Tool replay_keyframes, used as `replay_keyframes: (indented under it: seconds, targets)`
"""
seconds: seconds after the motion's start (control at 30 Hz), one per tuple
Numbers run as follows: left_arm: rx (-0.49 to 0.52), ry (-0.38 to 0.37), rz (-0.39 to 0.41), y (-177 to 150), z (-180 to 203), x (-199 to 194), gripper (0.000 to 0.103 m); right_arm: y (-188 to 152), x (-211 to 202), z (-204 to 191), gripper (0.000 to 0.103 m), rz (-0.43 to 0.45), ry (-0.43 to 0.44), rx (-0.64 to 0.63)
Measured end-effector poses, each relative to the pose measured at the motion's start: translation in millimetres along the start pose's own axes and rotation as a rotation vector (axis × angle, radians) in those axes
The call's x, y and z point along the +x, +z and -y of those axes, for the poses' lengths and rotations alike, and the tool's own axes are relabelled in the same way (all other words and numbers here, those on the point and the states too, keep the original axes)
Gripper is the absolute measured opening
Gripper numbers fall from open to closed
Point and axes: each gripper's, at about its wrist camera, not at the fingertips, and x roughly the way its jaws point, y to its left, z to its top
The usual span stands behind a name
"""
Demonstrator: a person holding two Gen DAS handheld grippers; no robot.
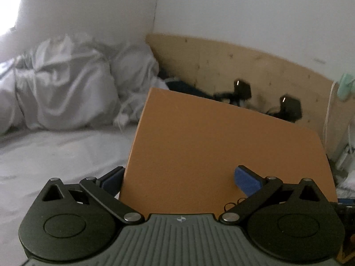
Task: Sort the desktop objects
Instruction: 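Lift the orange box with both grippers and carry it across the bed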
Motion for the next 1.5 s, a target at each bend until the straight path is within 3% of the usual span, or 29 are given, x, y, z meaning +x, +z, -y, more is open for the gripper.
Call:
replay_keyframes:
  seconds: [0.3, 0.43, 0.6, 0.83, 1.07, 1.5]
  targets:
    - [-0.001, 0.040, 0.119, 32, 7, -94, 0.103, 30, -94, -33, 0.103, 0.094, 0.075, -0.069]
    - [-0.014, 0.084, 0.169, 36, 3, -142, 0.103, 43, -128, -49, 0.103, 0.131, 0.113, -0.102]
    - [-0.056, 0.175, 0.203, 26, -14, -198, 0.103, 39, -154, -85, 0.103, 0.119, 0.201, -0.170]
    - [-0.138, 0.336, 0.240, -1, -46, -270, 0.103, 15, -177, -138, 0.103, 0.075, 0.346, -0.271]
    - [-0.220, 0.478, 0.219, -39, -76, -315, 0.103, -37, -184, -192, 0.103, -0.024, 0.455, -0.357]
    - [-0.346, 0.546, 0.080, -102, -110, -324, 0.103, -115, -153, -237, 0.103, -0.228, 0.461, -0.492]
